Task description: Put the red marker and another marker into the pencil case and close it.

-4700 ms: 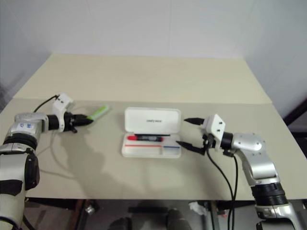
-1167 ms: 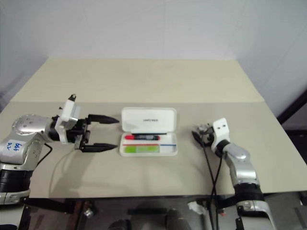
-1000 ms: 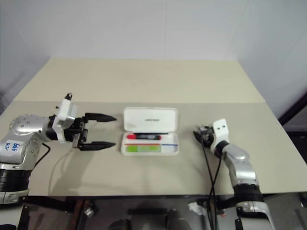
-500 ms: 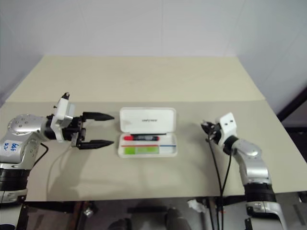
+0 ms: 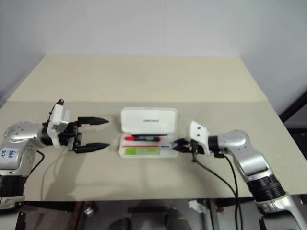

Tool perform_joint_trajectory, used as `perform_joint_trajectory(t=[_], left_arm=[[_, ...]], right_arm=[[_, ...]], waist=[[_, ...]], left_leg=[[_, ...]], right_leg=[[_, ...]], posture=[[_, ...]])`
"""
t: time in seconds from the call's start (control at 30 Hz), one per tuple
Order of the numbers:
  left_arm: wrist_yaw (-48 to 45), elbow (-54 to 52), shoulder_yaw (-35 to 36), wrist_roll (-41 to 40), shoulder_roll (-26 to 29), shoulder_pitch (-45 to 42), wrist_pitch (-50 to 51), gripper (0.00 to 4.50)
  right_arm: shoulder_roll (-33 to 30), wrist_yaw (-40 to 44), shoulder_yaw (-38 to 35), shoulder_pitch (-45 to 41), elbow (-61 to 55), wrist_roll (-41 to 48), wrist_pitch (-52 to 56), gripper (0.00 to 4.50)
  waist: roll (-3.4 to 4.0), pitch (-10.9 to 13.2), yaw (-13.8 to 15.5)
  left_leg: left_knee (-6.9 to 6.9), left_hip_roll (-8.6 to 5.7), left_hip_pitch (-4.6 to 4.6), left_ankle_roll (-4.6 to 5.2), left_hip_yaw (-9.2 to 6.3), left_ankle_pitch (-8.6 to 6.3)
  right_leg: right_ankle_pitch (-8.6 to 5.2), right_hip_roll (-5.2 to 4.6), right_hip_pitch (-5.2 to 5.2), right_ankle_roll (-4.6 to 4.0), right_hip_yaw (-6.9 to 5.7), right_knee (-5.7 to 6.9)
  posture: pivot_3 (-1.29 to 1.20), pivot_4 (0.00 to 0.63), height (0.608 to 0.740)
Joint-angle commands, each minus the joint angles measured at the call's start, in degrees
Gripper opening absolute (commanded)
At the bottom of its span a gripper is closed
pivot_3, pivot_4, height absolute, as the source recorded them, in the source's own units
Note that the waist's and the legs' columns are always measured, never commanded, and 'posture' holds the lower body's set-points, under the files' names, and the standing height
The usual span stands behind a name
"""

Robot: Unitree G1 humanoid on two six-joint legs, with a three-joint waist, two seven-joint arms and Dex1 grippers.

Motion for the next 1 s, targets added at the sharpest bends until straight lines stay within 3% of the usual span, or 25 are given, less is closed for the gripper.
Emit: perform_joint_trajectory(t=[0.03,0.4,0.43,0.77,1.0], left_arm=[[-0.5,-0.4,2.8,-1.2,1.7,1.2,-1.2,4.5],[0.8,-1.6,4.2,-1.2,1.9,3.1,-1.7,4.5],[0.8,-1.7,4.2,-1.2,1.9,3.2,-1.7,4.5],[1.4,-0.7,3.5,-0.9,1.6,2.1,-2.2,4.5],[3.2,2.9,2.2,1.8,0.8,-0.7,-4.8,4.5]], right_arm=[[0.3,3.0,0.7,-3.0,1.3,-0.6,-3.0,0.39],[4.4,2.9,2.2,-6.2,6.6,-3.3,-3.6,0.39],[4.5,2.6,2.3,-6.2,6.7,-3.6,-3.3,1.13],[3.8,2.2,0.6,-7.1,6.1,-3.3,-2.5,4.47],[7.3,2.0,-7.1,-6.4,5.0,5.5,-5.1,4.47]], waist=[[0.0,0.0,0.0],[0.0,0.0,0.0],[0.0,0.0,0.0],[0.0,0.0,-0.1],[0.0,0.0,-0.1]], left_leg=[[0.01,0.0,0.0,0.0,0.01,0.0],[0.04,0.0,-0.01,0.0,0.0,0.0],[0.05,0.0,-0.01,0.0,0.01,0.0],[0.13,0.0,0.0,0.0,0.01,0.0],[0.22,0.0,0.0,0.0,0.0,0.0]], right_leg=[[0.0,0.0,0.0,0.0,0.0,0.0],[-0.01,-0.01,-0.01,-0.01,0.0,0.03],[0.0,-0.01,-0.01,-0.01,0.0,0.03],[-0.01,0.0,-0.02,-0.02,0.0,0.15],[-0.01,0.0,-0.01,-0.02,0.0,0.25]], posture=[[0.0,0.15,0.74],[0.0,0.15,0.74],[0.0,0.15,0.74],[0.0,0.15,0.74],[0.0,0.15,0.74]])
